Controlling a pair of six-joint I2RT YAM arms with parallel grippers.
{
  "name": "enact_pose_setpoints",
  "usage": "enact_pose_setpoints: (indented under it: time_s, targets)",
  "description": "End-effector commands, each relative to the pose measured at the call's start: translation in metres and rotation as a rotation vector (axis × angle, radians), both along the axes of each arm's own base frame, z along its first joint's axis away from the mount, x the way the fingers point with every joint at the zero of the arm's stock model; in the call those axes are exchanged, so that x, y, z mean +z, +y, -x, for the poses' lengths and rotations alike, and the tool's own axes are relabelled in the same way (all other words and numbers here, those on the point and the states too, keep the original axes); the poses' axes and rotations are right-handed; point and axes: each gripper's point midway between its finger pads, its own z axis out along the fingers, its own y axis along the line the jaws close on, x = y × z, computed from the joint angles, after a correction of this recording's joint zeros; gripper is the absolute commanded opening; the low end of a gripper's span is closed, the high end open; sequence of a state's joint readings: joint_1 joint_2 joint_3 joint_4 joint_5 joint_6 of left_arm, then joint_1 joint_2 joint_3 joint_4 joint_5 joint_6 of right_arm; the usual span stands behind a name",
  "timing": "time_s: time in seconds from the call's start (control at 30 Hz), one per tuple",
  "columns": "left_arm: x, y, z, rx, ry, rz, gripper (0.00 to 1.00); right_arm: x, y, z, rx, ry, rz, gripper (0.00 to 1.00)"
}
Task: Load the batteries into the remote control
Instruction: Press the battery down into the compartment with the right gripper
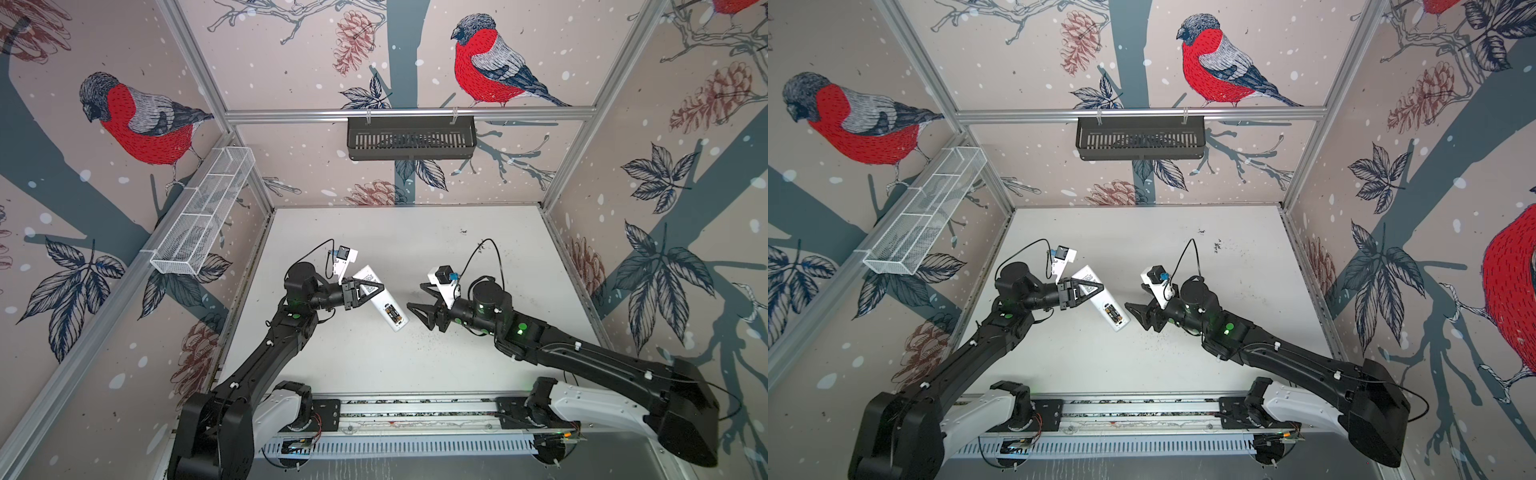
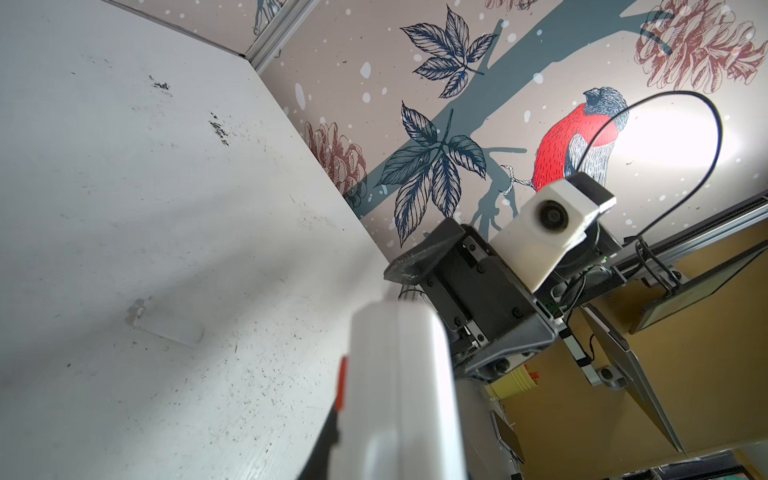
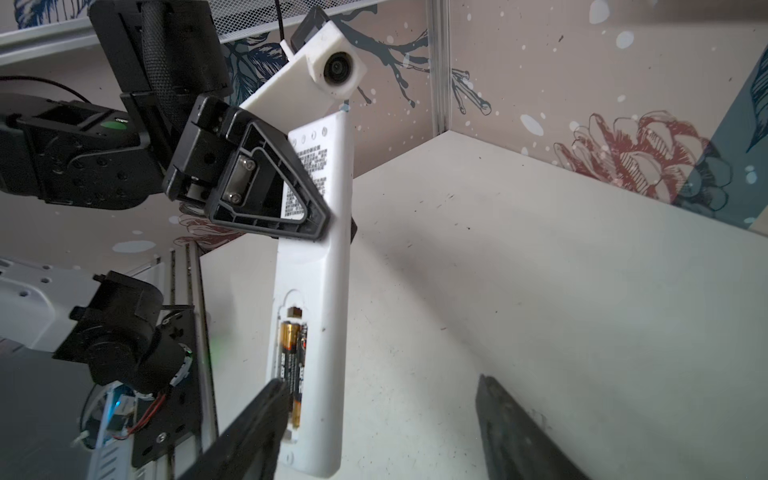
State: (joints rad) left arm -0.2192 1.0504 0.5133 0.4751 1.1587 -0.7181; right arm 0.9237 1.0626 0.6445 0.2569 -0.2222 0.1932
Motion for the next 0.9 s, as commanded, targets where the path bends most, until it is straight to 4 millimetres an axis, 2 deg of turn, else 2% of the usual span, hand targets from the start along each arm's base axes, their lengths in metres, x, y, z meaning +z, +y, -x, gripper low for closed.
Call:
enact_pose_setpoints:
  time_s: [0.0, 0.23, 0.57, 0.7, 0.87]
  targets:
    - [0.009, -0.006, 0.012, -0.061, -0.063, 0.008, 0.00, -0.005, 0.009, 0.016, 0.111, 0.092, -0.019, 0.77]
    - [0.015, -0.014, 0.024, -0.099, -0.097, 0.015, 0.00, -0.023, 0.026, 0.014, 0.153, 0.150, 0.014, 0.77]
    - [0.015, -0.014, 0.025, -0.104, -0.100, 0.016, 0.00, -0.030, 0.036, 0.016, 0.189, 0.167, 0.019, 0.65]
    - [0.016, -0.014, 0.026, -0.105, -0.100, 0.017, 0.00, -0.042, 0.041, 0.012, 0.189, 0.189, 0.047, 0.59]
    - [0.016, -0.014, 0.025, -0.105, -0.104, 0.018, 0.00, -0.047, 0.047, 0.011, 0.193, 0.192, 0.071, 0.56]
